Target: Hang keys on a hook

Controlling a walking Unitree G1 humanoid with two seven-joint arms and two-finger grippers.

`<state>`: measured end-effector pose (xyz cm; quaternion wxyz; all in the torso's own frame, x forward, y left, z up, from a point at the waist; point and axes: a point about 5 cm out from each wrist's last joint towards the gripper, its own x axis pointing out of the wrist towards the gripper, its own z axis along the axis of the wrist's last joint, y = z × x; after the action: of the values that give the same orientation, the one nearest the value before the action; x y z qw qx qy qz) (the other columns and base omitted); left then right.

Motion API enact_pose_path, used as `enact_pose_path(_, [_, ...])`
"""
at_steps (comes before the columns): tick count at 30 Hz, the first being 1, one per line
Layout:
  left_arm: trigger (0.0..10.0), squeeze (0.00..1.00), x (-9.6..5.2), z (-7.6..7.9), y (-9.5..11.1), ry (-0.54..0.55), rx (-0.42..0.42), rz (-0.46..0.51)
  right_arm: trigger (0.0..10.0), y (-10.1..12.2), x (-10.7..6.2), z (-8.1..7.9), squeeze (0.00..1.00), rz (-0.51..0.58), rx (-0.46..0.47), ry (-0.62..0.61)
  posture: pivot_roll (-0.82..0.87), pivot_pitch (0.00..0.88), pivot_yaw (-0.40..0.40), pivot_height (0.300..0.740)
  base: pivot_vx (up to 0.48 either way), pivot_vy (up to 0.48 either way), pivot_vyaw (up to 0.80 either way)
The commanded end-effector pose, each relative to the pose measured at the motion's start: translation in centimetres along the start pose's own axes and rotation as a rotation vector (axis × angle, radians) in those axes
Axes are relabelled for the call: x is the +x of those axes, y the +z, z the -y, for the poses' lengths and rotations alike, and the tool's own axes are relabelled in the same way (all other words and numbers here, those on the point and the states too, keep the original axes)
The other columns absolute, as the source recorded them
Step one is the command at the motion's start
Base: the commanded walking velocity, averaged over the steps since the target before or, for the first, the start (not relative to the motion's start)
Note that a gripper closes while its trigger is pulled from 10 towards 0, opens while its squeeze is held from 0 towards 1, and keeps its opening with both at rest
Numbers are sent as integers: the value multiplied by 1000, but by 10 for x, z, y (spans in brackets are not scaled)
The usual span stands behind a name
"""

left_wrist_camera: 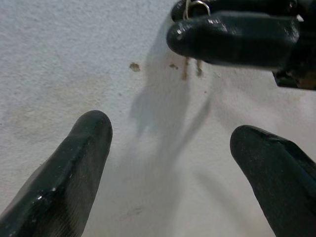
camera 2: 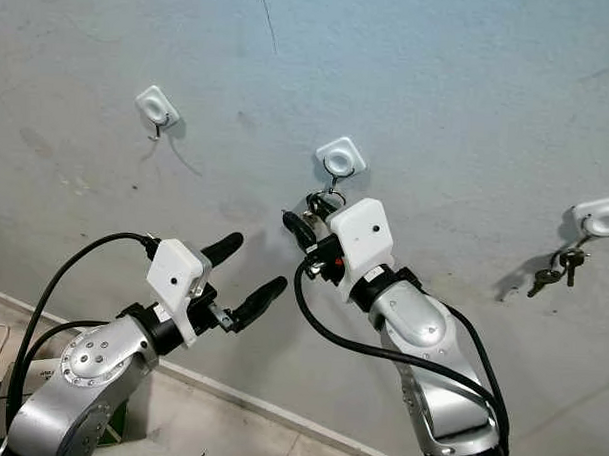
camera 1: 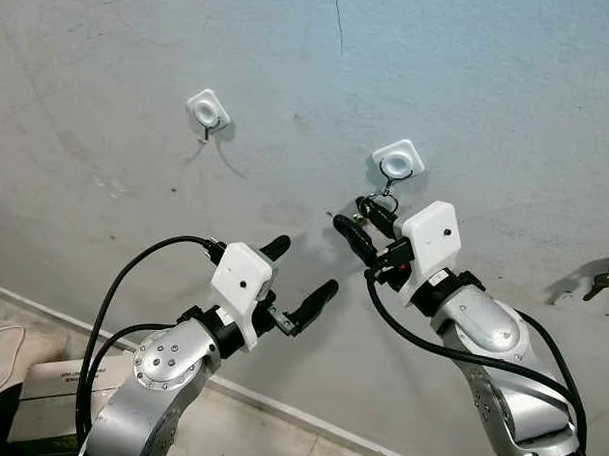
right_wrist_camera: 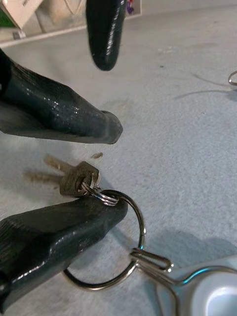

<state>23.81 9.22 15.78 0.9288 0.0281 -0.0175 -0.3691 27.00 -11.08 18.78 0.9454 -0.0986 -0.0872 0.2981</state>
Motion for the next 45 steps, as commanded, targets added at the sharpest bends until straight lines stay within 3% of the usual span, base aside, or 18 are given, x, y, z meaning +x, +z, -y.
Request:
enact_pose_path(1, [10000, 0, 1, -1, 4, 5, 21, 15, 10000, -23, -6, 0, 1000, -107, 11, -8, 75, 40, 0, 740, 0, 0, 0])
enact_pose_path(14, [10000, 0, 2, -5, 8, 30, 38, 40, 10000, -37, -12, -1, 1000, -127, -11, -48, 75, 36, 2, 740, 0, 0, 0])
enact_pose_path(23, [10000, 0, 3, -6, 8, 42, 46, 44, 10000, -26, -12, 8, 1000, -50, -153, -183, 76, 35, 3, 740, 0, 0, 0])
enact_pose_path(36, [10000, 0, 3, -7, 7, 56, 51, 47, 10000, -13, -15, 12, 1000, -13, -164, -275, 73, 31, 2, 740, 0, 0, 0])
enact_pose_path(39, [10000, 0, 3, -8, 7, 57, 54, 48, 10000, -10, -15, 12, 973, -8, -148, -288, 73, 32, 3, 740, 0, 0, 0])
enact_pose_path(40, [10000, 0, 3, -8, 8, 57, 54, 48, 10000, -7, -16, 12, 922, -1, -141, -297, 74, 33, 4, 740, 0, 0, 0])
enact_pose_path(45, [10000, 0, 2, -8, 7, 53, 53, 43, 10000, 0, -20, 13, 918, 11, -118, -303, 71, 33, 5, 740, 0, 0, 0])
